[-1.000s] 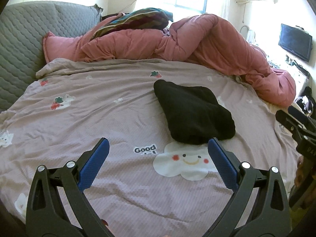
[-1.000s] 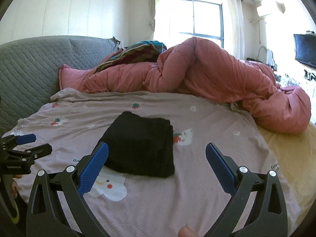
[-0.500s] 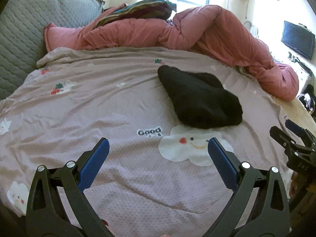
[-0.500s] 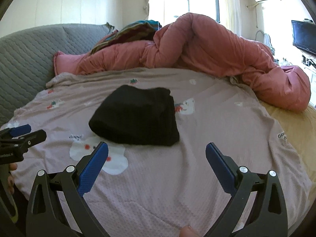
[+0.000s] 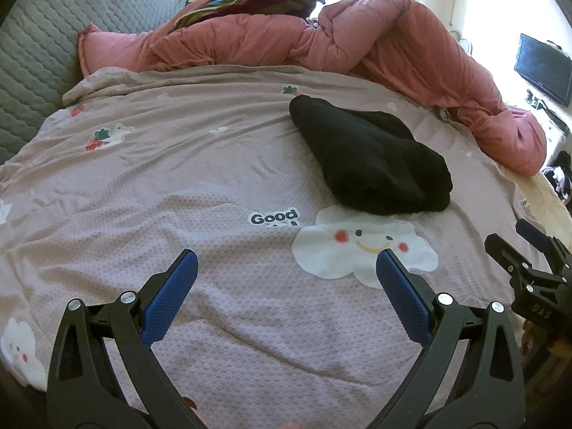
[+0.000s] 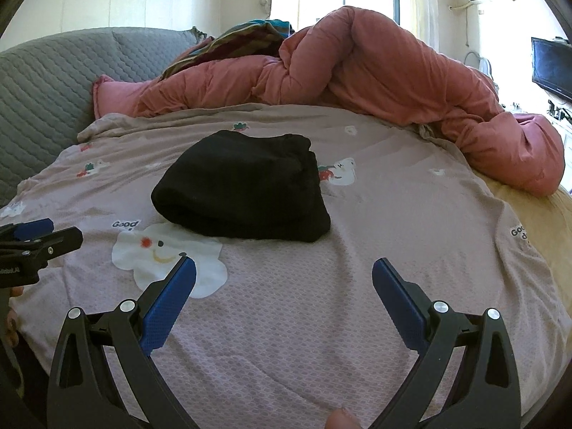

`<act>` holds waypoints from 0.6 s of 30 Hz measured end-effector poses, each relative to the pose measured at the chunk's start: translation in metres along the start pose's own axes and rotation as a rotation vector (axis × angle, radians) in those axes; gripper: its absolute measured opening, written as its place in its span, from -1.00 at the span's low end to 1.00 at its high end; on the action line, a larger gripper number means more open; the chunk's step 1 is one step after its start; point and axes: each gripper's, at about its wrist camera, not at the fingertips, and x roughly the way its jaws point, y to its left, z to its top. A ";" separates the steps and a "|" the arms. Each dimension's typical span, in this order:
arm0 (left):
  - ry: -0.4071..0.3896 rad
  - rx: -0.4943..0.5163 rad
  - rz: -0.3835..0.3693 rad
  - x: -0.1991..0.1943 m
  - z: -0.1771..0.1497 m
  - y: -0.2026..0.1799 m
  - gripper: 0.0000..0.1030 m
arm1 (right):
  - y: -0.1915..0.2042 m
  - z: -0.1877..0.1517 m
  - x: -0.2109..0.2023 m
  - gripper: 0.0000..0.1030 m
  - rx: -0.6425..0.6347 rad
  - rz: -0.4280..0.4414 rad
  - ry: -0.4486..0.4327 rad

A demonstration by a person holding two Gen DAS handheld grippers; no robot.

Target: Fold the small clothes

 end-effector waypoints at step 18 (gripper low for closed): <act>0.002 0.009 0.028 -0.001 0.001 0.001 0.82 | 0.001 0.001 -0.003 0.91 0.007 0.001 0.003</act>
